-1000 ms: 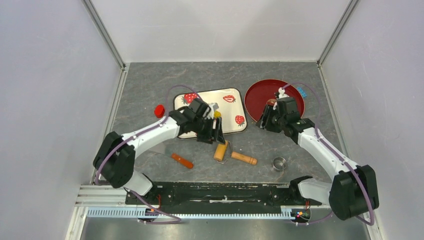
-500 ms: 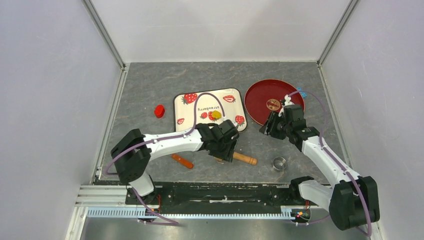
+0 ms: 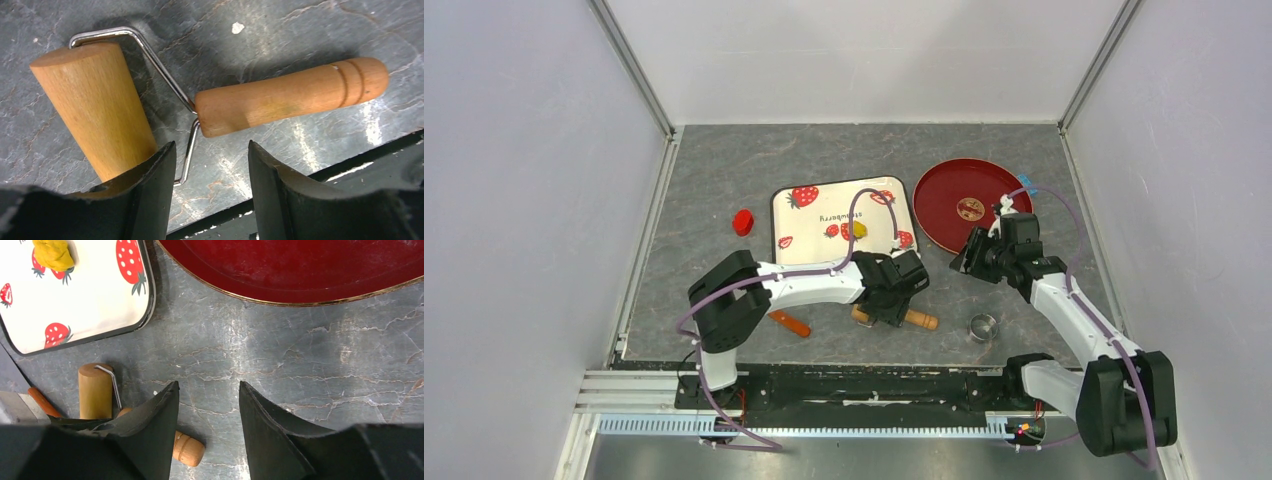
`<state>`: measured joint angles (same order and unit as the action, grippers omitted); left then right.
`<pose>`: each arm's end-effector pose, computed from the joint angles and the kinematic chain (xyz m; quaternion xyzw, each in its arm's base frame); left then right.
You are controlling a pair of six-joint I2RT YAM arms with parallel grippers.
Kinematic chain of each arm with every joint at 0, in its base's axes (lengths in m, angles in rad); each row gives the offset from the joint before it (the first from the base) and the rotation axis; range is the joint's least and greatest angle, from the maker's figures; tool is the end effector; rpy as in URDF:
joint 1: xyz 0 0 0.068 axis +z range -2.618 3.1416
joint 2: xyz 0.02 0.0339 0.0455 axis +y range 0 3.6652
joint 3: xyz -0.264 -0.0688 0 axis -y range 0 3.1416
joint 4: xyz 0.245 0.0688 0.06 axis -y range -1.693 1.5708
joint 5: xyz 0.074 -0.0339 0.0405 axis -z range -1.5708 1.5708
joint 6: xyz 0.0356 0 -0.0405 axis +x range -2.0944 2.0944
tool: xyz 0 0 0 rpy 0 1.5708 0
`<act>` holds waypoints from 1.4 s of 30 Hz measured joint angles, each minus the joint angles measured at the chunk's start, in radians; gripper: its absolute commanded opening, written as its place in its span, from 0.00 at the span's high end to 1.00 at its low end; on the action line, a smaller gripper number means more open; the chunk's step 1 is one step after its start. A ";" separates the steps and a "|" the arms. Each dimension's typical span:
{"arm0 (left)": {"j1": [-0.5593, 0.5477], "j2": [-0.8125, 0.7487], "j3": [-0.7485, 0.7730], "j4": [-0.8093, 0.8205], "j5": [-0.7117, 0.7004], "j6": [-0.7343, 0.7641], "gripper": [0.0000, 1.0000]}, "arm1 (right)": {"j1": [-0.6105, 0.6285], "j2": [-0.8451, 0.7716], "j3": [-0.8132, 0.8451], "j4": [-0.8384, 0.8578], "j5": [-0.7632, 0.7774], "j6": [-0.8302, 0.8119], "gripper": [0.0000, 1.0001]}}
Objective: Roll out the dumpling wrappers from the dough
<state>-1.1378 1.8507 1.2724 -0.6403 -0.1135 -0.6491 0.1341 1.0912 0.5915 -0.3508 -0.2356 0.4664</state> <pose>0.1583 -0.3329 0.1809 0.2282 0.9562 -0.1013 0.1531 0.2106 0.0368 0.2013 0.1129 0.9234 0.2086 0.3018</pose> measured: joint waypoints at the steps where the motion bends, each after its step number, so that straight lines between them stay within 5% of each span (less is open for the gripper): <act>1: -0.001 0.005 0.000 -0.003 -0.005 0.000 0.42 | -0.003 0.003 -0.002 0.000 -0.001 -0.004 0.50; 14: -0.003 0.027 -0.025 -0.013 -0.018 0.000 0.61 | -0.014 0.030 -0.003 0.016 -0.031 -0.015 0.48; 19: -0.003 0.035 -0.026 -0.015 -0.027 0.004 0.98 | -0.014 0.025 -0.003 0.019 -0.038 -0.015 0.41; 30: -0.004 0.000 -0.052 -0.006 -0.035 0.010 0.98 | -0.014 -0.015 0.047 -0.020 -0.051 -0.026 0.03; 42: 0.097 -0.329 -0.285 0.132 0.021 -0.005 0.98 | -0.014 -0.040 0.095 0.002 -0.193 -0.027 0.02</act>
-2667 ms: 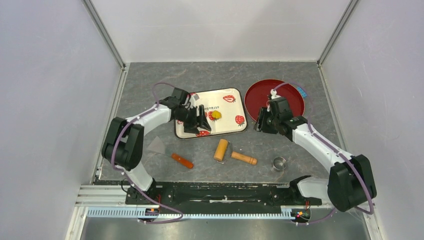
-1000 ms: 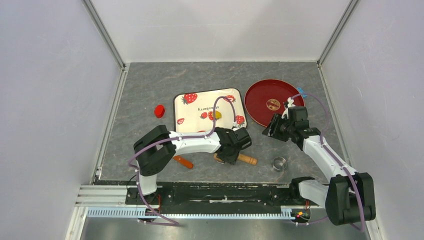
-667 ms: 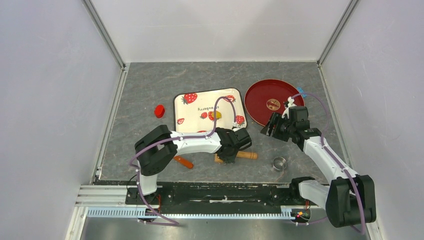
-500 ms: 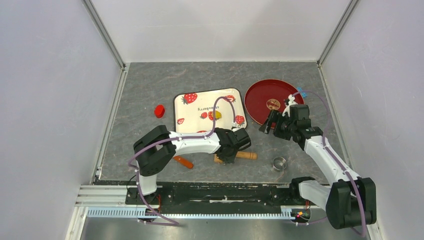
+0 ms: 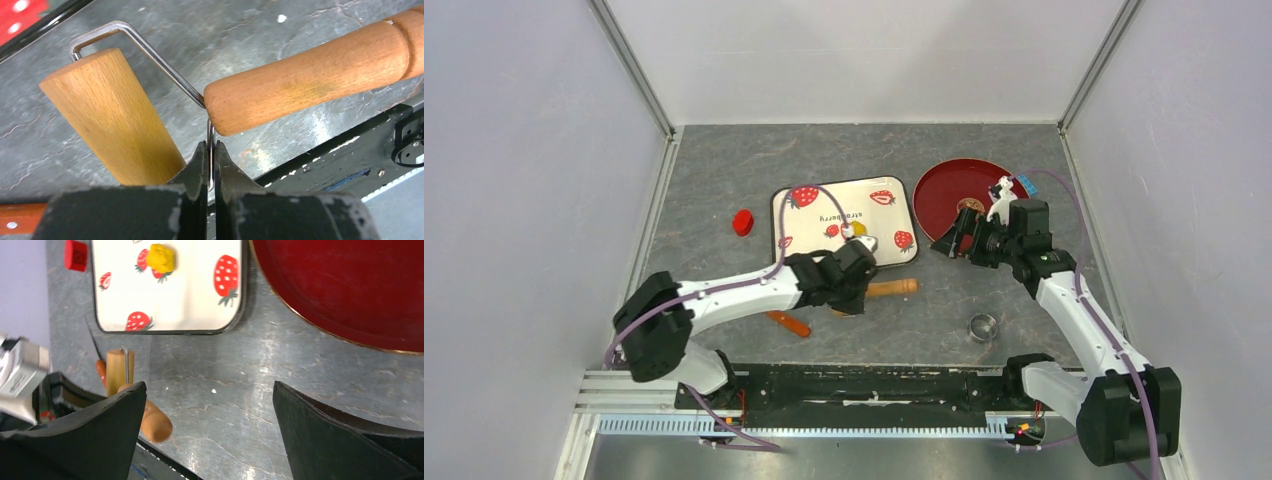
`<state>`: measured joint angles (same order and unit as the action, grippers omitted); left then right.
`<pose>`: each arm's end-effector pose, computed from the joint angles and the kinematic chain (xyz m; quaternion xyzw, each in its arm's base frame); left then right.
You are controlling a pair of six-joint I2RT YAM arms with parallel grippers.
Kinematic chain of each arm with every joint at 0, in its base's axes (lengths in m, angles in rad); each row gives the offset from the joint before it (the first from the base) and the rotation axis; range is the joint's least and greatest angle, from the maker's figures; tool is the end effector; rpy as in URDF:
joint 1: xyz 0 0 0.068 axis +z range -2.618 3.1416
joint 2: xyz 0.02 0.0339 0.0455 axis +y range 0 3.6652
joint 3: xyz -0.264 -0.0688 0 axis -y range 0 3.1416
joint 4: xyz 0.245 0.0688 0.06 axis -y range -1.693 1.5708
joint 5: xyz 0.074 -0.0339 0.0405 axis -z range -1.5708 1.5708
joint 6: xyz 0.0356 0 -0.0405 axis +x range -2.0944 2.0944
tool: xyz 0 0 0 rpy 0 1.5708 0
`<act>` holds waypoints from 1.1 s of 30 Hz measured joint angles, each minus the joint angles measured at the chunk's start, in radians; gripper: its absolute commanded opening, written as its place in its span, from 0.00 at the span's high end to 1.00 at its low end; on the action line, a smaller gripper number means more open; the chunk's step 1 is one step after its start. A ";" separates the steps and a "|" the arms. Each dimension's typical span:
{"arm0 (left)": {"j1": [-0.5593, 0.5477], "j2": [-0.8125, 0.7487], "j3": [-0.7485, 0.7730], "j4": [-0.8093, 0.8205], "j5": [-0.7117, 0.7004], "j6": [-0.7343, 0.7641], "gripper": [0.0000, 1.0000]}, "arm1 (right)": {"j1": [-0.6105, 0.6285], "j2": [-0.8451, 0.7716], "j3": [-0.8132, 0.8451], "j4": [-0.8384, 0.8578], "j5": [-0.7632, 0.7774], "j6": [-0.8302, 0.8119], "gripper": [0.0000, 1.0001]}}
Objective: Roll out the dumpling wrappers from the dough
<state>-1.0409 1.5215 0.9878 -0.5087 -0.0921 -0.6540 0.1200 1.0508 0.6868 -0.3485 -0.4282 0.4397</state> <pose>0.1563 -0.2603 0.2097 0.1736 0.9486 -0.1661 0.2060 0.2163 0.0410 0.2419 0.0542 0.8913 0.2980 0.3374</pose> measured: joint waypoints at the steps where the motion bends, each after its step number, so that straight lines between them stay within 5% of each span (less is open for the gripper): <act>1: 0.018 -0.025 -0.026 0.011 0.006 -0.001 0.98 | 0.000 0.000 -0.002 0.013 -0.017 0.005 0.02; 12: 0.278 -0.335 -0.270 0.025 0.112 -0.008 0.98 | 0.121 0.071 -0.065 0.274 -0.196 0.141 0.04; 21: 0.293 -0.370 -0.287 0.018 0.177 -0.006 0.98 | 0.356 0.246 -0.061 0.500 -0.230 0.280 0.12; 33: 0.293 -0.369 -0.303 0.018 0.222 0.021 0.98 | 0.488 0.447 0.042 0.595 -0.252 0.338 0.34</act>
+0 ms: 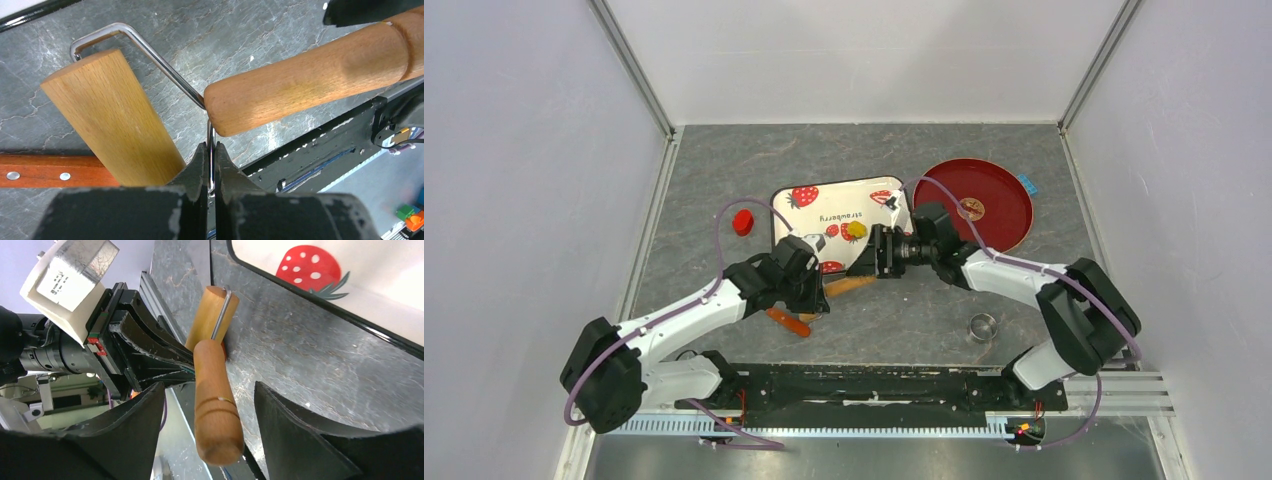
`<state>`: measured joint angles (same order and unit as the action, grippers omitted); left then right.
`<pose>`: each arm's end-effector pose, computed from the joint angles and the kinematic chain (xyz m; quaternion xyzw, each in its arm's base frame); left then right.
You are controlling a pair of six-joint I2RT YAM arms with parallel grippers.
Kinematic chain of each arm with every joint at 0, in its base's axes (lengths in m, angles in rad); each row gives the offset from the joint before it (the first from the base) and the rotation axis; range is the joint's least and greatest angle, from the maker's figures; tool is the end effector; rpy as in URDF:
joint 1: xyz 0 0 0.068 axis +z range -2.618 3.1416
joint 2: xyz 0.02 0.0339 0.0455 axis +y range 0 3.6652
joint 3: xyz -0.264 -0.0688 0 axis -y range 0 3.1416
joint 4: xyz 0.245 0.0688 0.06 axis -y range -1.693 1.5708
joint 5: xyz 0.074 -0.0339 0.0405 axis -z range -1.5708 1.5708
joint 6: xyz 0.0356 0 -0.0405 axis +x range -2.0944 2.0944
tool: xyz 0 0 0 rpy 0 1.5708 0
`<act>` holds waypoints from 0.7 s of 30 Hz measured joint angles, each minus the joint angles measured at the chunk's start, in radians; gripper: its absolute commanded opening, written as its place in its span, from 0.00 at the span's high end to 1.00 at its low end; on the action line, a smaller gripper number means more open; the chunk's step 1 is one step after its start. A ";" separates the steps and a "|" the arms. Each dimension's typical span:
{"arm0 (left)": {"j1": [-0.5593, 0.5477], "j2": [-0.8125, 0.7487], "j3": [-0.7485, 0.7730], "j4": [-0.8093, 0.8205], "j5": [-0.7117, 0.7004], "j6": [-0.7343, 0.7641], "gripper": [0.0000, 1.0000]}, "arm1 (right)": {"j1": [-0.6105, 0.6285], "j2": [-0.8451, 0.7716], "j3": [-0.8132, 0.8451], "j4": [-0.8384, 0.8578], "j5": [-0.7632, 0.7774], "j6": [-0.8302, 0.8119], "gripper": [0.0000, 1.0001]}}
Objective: Roll out the dumpling wrappers from the dough
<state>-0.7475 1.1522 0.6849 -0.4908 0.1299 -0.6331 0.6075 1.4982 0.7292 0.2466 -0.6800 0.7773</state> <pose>0.1592 -0.1538 0.2085 0.0739 0.9488 -0.2393 0.1926 0.2391 0.1935 0.1988 -0.0971 0.8274 0.5235 0.1789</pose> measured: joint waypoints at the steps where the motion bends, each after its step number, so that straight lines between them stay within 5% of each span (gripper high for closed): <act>1: 0.000 0.000 -0.004 0.000 0.003 0.002 0.98 | 0.010 0.017 0.010 0.000 -0.004 0.000 0.35; 9: 0.000 0.000 -0.023 0.000 0.004 0.007 0.98 | 0.061 0.095 0.069 -0.004 -0.016 -0.001 0.43; 21: 0.000 -0.028 -0.034 0.001 0.000 0.006 0.98 | 0.085 0.149 0.124 -0.085 -0.021 -0.037 0.38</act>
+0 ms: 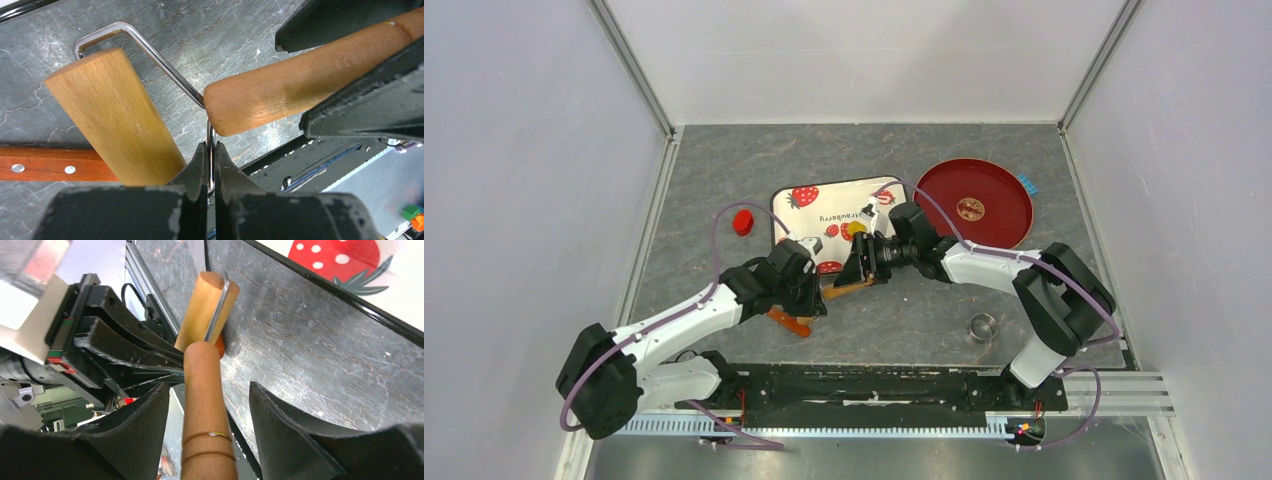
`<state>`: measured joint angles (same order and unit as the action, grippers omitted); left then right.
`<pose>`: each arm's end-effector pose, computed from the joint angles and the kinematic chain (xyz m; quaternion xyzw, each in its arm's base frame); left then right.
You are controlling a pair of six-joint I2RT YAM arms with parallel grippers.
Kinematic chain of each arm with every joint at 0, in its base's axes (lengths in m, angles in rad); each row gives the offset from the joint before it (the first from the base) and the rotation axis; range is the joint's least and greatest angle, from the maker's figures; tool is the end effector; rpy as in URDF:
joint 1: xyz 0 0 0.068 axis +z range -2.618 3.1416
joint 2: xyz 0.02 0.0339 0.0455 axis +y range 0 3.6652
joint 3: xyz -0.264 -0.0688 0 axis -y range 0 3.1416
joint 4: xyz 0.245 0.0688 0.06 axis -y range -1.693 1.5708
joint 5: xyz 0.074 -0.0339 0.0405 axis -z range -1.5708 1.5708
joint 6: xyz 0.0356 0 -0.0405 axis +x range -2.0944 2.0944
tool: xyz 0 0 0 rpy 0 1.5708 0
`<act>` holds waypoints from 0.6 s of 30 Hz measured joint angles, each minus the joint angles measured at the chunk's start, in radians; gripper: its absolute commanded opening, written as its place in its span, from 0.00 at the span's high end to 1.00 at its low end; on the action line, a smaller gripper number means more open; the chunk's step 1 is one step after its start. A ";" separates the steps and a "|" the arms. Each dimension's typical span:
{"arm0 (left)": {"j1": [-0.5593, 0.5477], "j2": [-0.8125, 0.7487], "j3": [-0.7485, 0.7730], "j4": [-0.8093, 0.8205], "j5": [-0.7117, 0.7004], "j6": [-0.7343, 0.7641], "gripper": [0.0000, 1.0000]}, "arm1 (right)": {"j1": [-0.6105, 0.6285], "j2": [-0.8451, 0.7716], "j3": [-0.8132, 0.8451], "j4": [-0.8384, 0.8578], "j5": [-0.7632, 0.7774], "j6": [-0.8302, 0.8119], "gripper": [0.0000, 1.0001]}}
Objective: Roll out the dumpling wrappers from the dough
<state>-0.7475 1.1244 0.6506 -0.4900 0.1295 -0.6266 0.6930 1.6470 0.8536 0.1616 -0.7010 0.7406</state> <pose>0.1536 -0.1487 0.2035 0.0768 0.9494 -0.2369 0.1914 0.2441 0.2326 0.1844 -0.1354 0.8410 0.5100 0.1192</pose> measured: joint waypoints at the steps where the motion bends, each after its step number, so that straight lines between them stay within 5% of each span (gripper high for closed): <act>1: 0.000 -0.007 -0.003 0.000 -0.002 0.000 0.98 | 0.000 0.003 0.002 -0.007 0.000 -0.003 0.38; 18: 0.000 -0.026 -0.003 -0.002 -0.024 0.000 0.98 | 0.017 0.024 0.011 -0.020 -0.018 0.001 0.56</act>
<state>-0.7475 1.0981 0.6472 -0.4923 0.1055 -0.6262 0.7097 1.6711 0.8646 0.1413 -0.7185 0.7418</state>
